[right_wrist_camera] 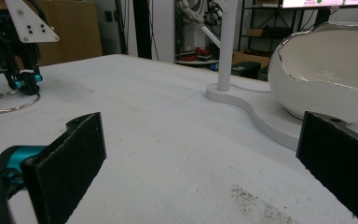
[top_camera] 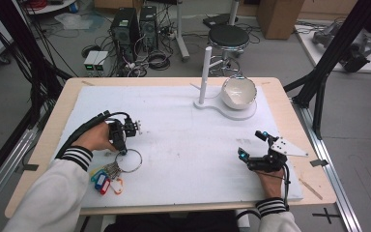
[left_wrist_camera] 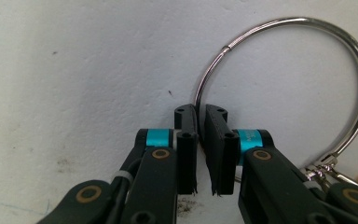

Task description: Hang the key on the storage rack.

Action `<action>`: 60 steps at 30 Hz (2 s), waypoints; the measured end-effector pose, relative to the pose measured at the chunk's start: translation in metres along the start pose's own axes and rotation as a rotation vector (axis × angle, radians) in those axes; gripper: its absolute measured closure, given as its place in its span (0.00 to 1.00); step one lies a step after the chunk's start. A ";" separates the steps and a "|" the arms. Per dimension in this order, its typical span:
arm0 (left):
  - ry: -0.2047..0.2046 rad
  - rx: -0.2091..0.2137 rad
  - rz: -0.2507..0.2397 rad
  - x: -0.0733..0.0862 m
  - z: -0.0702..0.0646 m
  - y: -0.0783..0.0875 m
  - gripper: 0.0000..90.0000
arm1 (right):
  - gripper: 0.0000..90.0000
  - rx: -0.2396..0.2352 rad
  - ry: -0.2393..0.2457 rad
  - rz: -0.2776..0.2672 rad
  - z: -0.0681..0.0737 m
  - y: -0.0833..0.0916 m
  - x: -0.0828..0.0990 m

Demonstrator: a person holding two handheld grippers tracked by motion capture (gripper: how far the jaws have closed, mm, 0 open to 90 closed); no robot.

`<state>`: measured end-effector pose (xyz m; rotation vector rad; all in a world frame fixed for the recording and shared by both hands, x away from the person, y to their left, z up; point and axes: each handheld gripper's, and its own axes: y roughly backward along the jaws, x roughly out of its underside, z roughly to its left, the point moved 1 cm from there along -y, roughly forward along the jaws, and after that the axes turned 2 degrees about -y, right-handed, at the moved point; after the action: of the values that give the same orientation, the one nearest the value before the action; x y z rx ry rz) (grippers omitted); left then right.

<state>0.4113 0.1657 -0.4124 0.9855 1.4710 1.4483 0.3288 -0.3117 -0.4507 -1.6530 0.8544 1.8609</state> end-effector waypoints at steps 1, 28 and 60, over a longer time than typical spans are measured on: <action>0.000 0.000 0.000 0.000 0.000 0.000 0.94 | 0.01 0.000 0.000 0.000 0.000 0.000 0.000; 0.036 -0.013 -0.294 0.015 0.002 0.050 0.96 | 0.01 -0.003 -0.096 -0.003 -0.010 0.004 -0.004; 0.002 0.102 -0.883 -0.003 -0.014 0.092 0.97 | 0.01 -0.279 0.041 0.164 0.006 -0.040 -0.083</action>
<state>0.3980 0.1603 -0.3205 0.2870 1.6801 0.7304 0.3645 -0.2770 -0.3731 -1.8402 0.7960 2.1465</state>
